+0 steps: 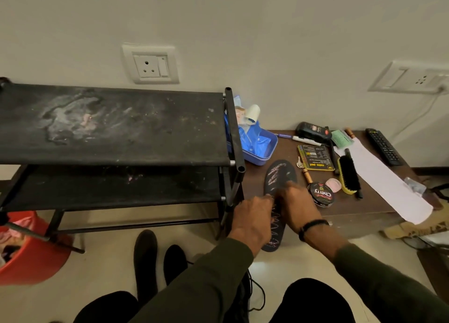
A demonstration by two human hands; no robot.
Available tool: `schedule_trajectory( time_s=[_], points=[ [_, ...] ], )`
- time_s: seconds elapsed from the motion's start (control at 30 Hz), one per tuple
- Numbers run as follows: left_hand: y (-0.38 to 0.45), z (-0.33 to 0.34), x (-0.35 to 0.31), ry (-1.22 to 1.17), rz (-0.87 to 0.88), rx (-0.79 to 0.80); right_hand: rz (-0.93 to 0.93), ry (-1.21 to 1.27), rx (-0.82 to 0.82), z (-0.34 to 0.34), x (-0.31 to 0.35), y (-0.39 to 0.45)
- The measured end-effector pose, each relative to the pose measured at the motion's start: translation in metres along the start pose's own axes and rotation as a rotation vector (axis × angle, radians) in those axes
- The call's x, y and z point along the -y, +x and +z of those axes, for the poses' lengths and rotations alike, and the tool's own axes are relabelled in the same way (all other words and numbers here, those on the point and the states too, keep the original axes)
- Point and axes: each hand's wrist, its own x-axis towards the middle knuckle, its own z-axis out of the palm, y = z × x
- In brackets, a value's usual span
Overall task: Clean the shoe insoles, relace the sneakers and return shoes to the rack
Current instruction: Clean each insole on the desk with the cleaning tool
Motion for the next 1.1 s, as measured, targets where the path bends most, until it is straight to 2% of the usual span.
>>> schedule_trajectory(
  time_s=[0.13, 0.27, 0.4, 0.53, 0.6, 0.77, 0.87, 1.0, 1.1],
  points=[
    [-0.003, 0.002, -0.006, 0.17, 0.042, 0.028, -0.015, -0.038, 0.051, -0.004, 0.0, -0.014],
    [-0.003, 0.002, -0.006, 0.279, 0.058, 0.055, 0.069, -0.071, 0.021, -0.006, -0.005, 0.04],
    [-0.009, 0.0, -0.009, 0.37, 0.065, 0.155, 0.15, -0.105, -0.008, -0.011, -0.006, 0.093],
    [-0.01, -0.004, -0.01, 0.328, 0.034, 0.144, 0.151, -0.067, -0.011, -0.017, 0.003, 0.082],
    [-0.008, -0.008, -0.01, 0.289, 0.017, 0.105, 0.082, -0.019, -0.006, -0.014, 0.007, 0.057],
    [-0.005, -0.003, -0.006, 0.228, 0.004, 0.041, -0.057, 0.031, 0.128, -0.011, 0.004, 0.017],
    [-0.002, -0.006, -0.005, 0.241, -0.002, 0.028, -0.016, 0.022, 0.081, -0.011, 0.001, 0.05],
    [-0.004, -0.008, -0.011, 0.325, -0.022, 0.062, 0.184, 0.012, -0.022, -0.013, 0.0, 0.091],
    [-0.004, -0.012, -0.016, 0.286, -0.033, 0.062, 0.133, 0.023, -0.026, -0.01, 0.009, 0.064]
  ],
)
